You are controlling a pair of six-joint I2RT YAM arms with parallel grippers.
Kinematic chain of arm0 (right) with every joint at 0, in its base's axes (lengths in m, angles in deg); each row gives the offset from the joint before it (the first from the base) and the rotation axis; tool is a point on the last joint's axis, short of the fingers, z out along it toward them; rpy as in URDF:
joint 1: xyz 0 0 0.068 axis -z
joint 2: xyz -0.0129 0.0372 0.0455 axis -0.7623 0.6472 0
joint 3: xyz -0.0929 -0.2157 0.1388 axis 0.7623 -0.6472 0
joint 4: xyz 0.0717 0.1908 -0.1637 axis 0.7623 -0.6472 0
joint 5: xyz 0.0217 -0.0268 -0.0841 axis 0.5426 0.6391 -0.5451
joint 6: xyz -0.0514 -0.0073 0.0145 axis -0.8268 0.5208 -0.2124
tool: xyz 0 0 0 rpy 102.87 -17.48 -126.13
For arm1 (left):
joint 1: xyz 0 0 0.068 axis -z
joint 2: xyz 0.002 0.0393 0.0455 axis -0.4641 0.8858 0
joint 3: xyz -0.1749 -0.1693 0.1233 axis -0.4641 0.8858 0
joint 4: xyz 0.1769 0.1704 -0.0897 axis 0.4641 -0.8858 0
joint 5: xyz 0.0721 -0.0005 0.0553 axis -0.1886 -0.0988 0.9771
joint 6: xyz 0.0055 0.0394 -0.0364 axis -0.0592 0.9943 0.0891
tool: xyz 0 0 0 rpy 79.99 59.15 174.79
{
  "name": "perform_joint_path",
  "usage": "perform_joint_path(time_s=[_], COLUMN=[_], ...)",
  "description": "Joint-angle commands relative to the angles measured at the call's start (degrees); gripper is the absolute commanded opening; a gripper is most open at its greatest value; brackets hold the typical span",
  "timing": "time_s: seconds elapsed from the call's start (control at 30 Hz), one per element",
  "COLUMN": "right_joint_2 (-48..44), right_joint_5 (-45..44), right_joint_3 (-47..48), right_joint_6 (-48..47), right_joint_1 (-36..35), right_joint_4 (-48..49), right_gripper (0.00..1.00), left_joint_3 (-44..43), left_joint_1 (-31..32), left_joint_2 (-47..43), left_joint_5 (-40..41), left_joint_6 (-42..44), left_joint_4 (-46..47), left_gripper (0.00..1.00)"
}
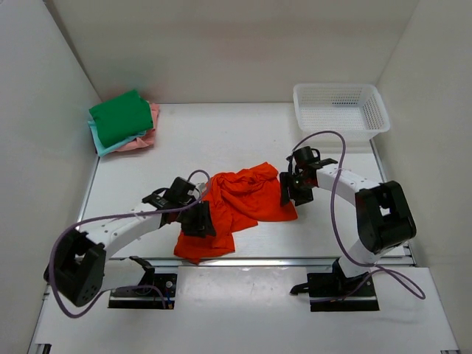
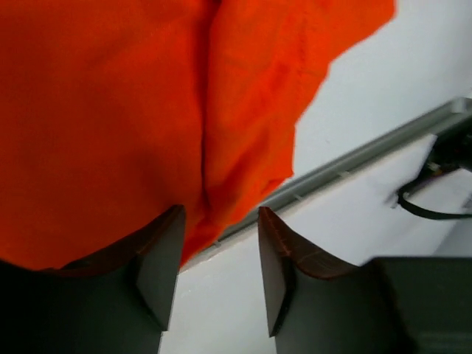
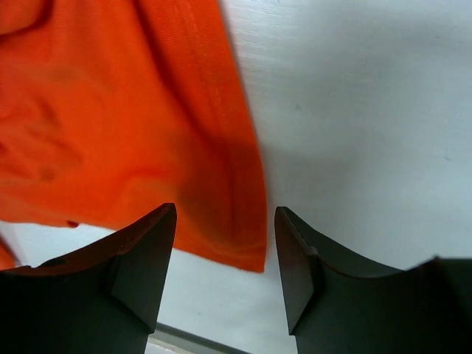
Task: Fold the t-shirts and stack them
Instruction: Flatten out the tshirt
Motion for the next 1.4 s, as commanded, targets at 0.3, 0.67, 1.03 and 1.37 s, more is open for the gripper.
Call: perform_joint_path(time_s=[0.3,0.67,1.03,1.37], right_joint_2=[12.12,-13.15,-31.99,-40.44], right_joint_5=[2.86,-3.99,-6.45,-6.66], right_joint_3=[0.87,21.34,24.69,22.77], right_joint_6=[-0.67,4.95,1.71,0.73], right_joint_1=[-5.52,6.16,17.16,14.86], right_joint_4=[-1.10,-2.35,1.26,3.55], right_gripper=[0.00,0.00,0.00,0.00], left_joint_3=[-9.42,-36.53,-65.57,-82.11], left_joint_1=[8.47,-15.68,-19.31,-20.97], left_joint_2=[24.88,4.16,-1.12,5.97], left_joint_5=[5.18,22.64,38.91,41.31], left_joint_6=[2.92,11.70,16.98,21.47], left_joint_4=[7.66,-10.76,-21.60,-19.41], left_gripper=[0.01,0.00,0.00,0.00])
